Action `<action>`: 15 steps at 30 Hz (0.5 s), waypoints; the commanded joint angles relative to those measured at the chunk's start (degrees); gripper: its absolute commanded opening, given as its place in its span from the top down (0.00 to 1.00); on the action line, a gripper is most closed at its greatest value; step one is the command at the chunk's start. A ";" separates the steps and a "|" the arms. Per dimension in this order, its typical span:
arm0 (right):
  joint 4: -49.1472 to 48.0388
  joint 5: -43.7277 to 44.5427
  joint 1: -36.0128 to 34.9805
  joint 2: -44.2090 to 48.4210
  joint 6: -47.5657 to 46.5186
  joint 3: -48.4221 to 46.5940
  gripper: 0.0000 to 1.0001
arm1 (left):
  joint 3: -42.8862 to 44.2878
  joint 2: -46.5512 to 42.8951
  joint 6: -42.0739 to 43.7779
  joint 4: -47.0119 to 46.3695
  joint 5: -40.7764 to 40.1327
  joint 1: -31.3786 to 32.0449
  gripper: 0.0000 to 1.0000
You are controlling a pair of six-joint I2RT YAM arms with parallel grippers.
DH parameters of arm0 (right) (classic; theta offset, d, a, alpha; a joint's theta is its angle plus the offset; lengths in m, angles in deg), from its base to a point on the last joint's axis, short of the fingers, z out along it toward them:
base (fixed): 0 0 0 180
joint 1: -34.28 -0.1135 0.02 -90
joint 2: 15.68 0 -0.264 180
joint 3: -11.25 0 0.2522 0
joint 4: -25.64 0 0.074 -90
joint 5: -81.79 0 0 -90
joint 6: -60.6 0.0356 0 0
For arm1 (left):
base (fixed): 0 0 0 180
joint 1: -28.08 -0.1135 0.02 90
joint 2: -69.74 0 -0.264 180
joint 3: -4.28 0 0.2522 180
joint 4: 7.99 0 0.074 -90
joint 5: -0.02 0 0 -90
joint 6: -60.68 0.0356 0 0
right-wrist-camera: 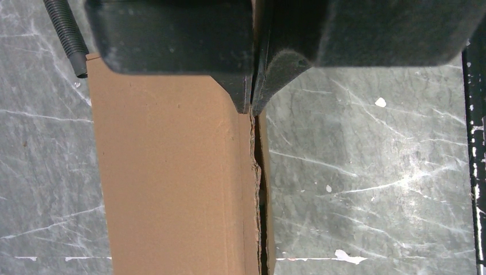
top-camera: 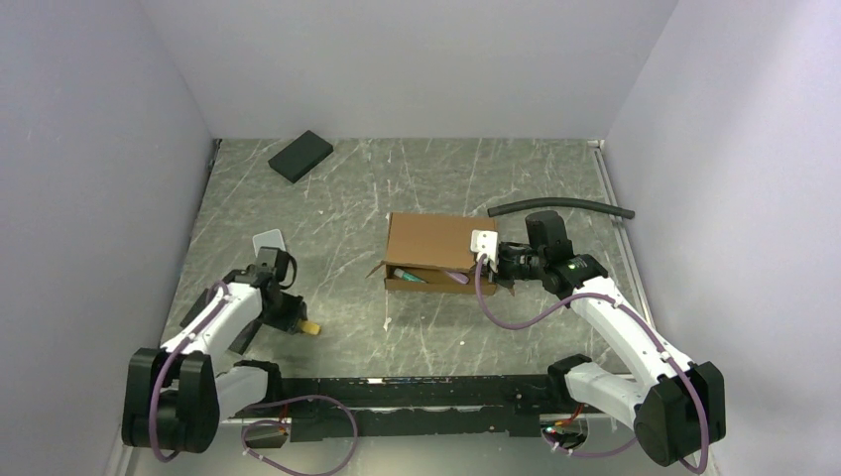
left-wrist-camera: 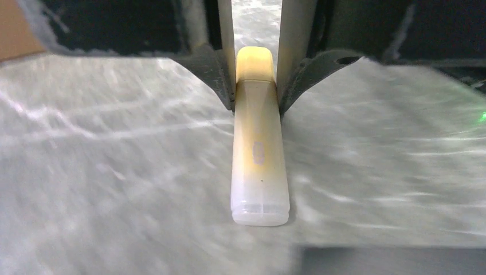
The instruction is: Fold the paper box
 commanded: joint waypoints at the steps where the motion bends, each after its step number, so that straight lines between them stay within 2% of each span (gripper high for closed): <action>1: 0.04 -2.57 -0.29 0.06 -0.32 -1.24 1.00 | -1.68 -1.47 4.70 -20.02 7.47 7.02 0.73; 5: -0.08 -2.74 -0.31 -0.25 -0.14 -1.20 1.00 | -3.81 -10.15 8.47 -24.27 9.77 12.19 0.84; 8: -0.02 -2.79 -0.31 -0.72 -0.22 -1.24 1.00 | -10.24 -17.77 9.41 -34.80 16.94 14.51 1.00; 12: -0.09 -2.74 -0.31 -1.29 -0.28 -1.29 1.00 | -19.28 -26.27 9.46 -52.74 24.65 18.30 1.00; 15: -0.17 -2.76 -0.26 -1.47 -0.15 -1.30 1.00 | -25.25 -29.42 7.49 -63.79 25.06 23.76 1.00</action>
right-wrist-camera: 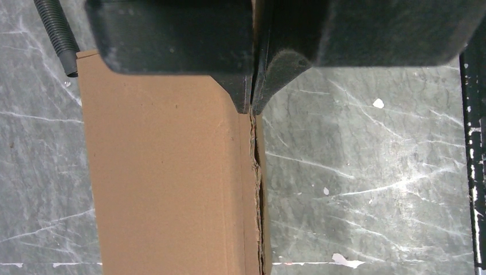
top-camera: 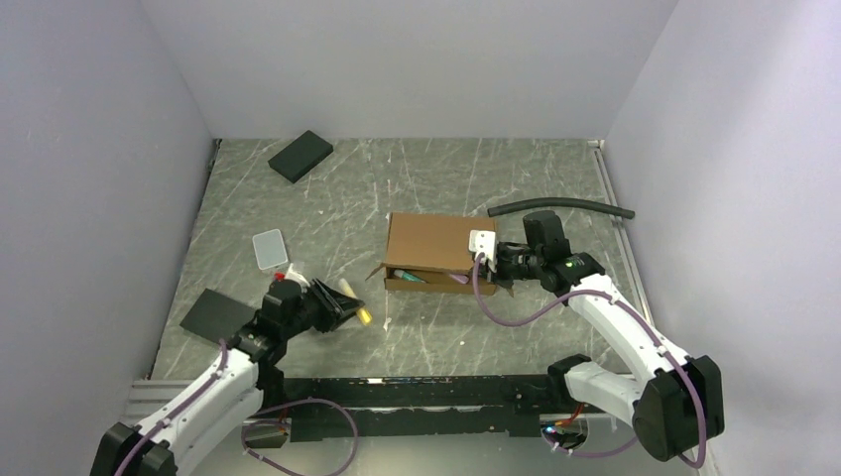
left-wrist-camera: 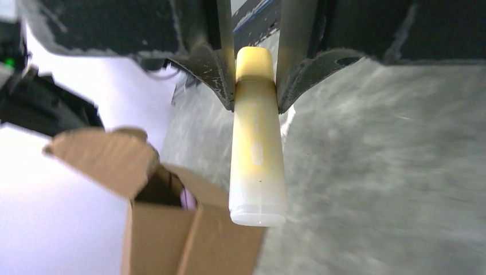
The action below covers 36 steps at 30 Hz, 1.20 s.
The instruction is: Fold the paper box
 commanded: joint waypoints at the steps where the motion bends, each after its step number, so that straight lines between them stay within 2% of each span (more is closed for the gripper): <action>1: -0.20 -2.71 -0.19 -0.25 -0.14 -1.29 1.00 | -6.17 -3.36 -0.85 -22.74 4.61 6.96 1.00; 5: -0.29 -2.67 -0.35 -0.51 -0.17 -1.35 1.00 | -6.83 -1.07 -1.18 -28.43 -3.77 16.86 1.00; 10: -0.30 -2.49 -0.33 -0.66 -0.01 -1.42 1.00 | -3.48 13.37 -0.19 -41.74 -11.78 29.09 1.00; 14: -0.36 -2.39 -0.37 -0.58 0.03 -1.37 1.00 | -0.45 29.82 -3.38 -55.17 -12.86 33.83 1.00; 18: -0.31 -2.39 -0.37 -0.31 0.05 -1.37 1.00 | 1.65 43.21 -6.25 -67.98 -14.21 35.24 1.00; 21: -0.29 -2.44 -0.37 -0.01 0.16 -1.37 1.00 | 1.45 47.48 -9.50 -71.20 -22.29 36.08 1.00; 24: -0.29 -2.47 -0.35 0.27 0.21 -1.28 1.00 | 2.56 44.08 -10.81 -63.86 -29.70 37.99 1.00; 30: -0.25 -2.70 -0.43 0.05 -0.05 -1.33 1.00 | 9.81 31.63 -19.38 -30.66 -45.94 42.80 1.00; 32: -0.27 -2.69 -0.44 0.01 0.01 -1.42 1.00 | 10.94 30.98 -25.24 -25.15 -48.88 43.00 1.00; 36: -0.23 -2.63 -0.42 0.13 0.11 -1.31 1.00 | 12.69 34.06 -30.30 -24.65 -50.15 43.00 1.00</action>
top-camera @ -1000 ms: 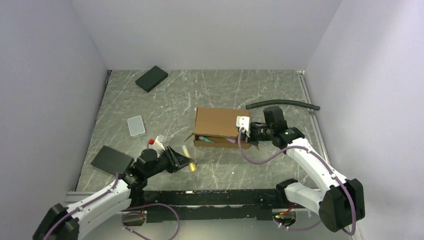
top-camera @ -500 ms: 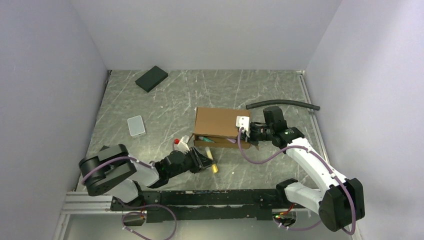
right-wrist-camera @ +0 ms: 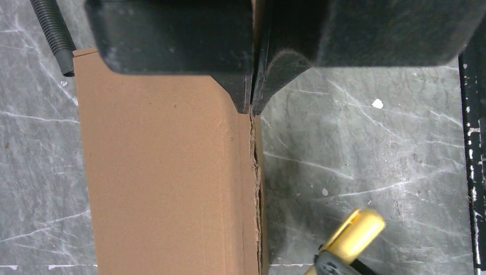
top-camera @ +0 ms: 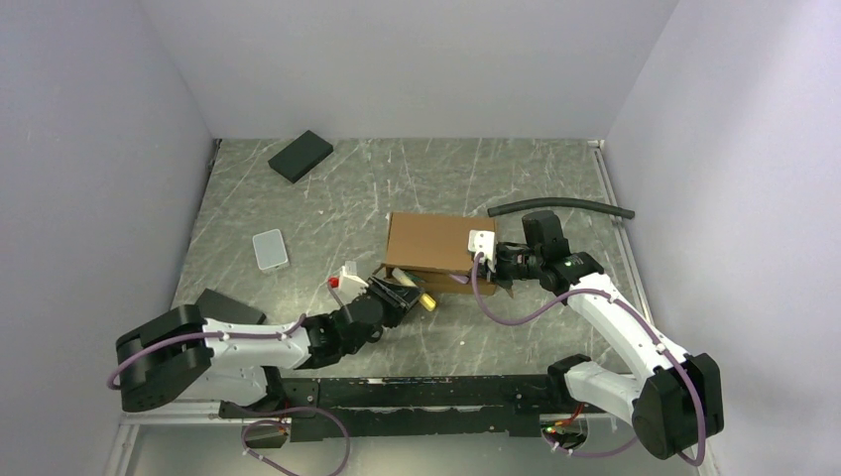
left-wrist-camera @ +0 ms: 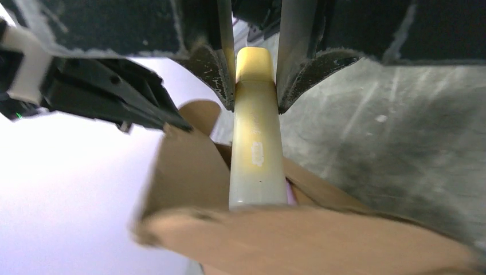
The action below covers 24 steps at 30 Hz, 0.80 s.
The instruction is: Fold the paper box
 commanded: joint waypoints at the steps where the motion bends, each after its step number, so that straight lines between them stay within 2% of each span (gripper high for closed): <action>1: -0.19 -2.64 -0.30 0.74 0.07 -1.29 1.00 | 2.26 3.05 -8.62 8.93 -6.88 0.25 1.00; 5: -0.23 -2.74 -0.30 0.78 0.10 -1.29 1.00 | 4.06 3.90 -9.44 10.04 -6.85 0.27 1.00; 11: -0.27 -2.83 -0.43 0.76 0.10 -1.29 1.00 | 5.63 2.77 -11.73 14.91 -11.35 0.25 1.00; 19: -0.36 -2.78 -0.51 0.59 0.10 -1.22 1.00 | 10.24 6.98 -16.65 17.08 -14.46 -0.16 1.00; 24: -0.36 -2.78 -0.60 0.55 0.10 -1.20 1.00 | 13.11 9.03 -16.37 17.36 -14.32 -1.33 0.95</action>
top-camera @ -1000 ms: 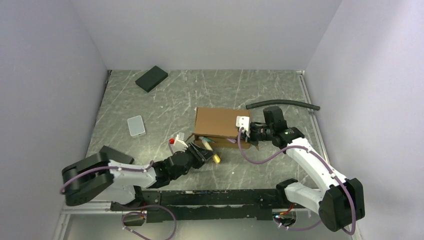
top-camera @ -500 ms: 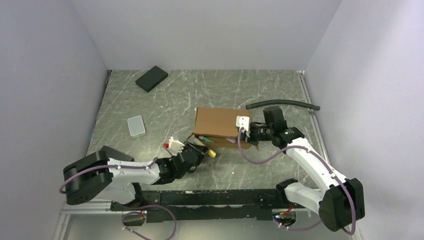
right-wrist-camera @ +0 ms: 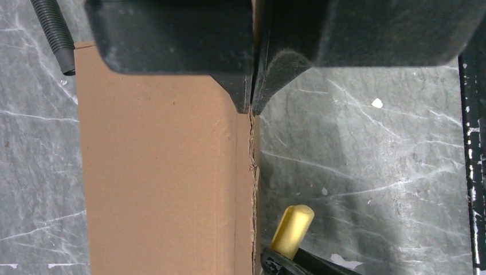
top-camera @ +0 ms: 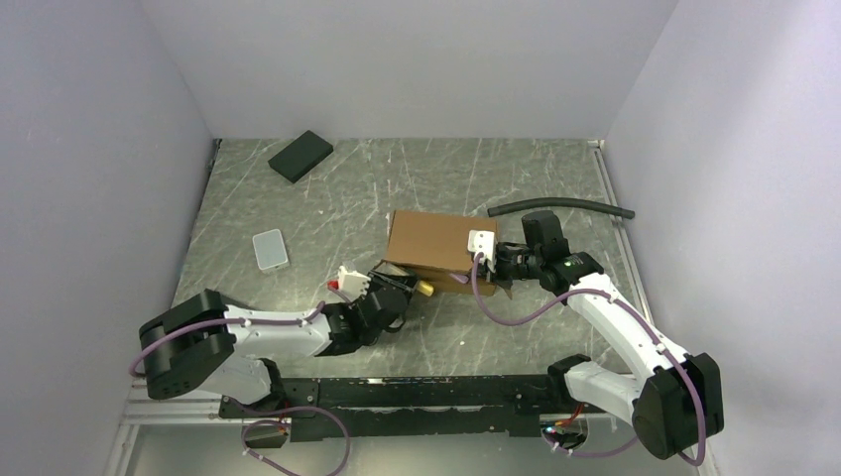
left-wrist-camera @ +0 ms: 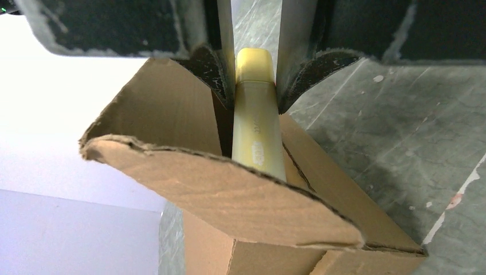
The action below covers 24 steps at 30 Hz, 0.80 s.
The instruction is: Fold the paper box
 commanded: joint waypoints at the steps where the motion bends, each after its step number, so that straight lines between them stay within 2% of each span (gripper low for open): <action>1: -0.28 -2.80 -0.41 0.61 0.10 -1.20 1.00 | 3.65 1.36 -1.59 0.59 -2.62 -1.07 0.94; 4: -0.26 -2.87 -0.34 0.68 0.10 -1.20 1.00 | 3.54 2.45 -2.15 -1.25 -2.50 -1.67 0.93; 9: -0.25 -2.88 -0.49 0.59 0.01 -1.20 1.00 | 4.46 4.26 -3.16 -1.82 -2.42 -2.40 0.85; 15: -0.25 -2.89 -0.58 0.41 0.01 -1.19 1.00 | 4.26 7.03 -2.18 -8.35 -1.18 -4.17 0.80; 24: -0.24 -2.76 -0.73 0.16 -0.12 -1.11 1.00 | 5.09 7.93 -1.26 -9.18 0.01 -4.85 0.67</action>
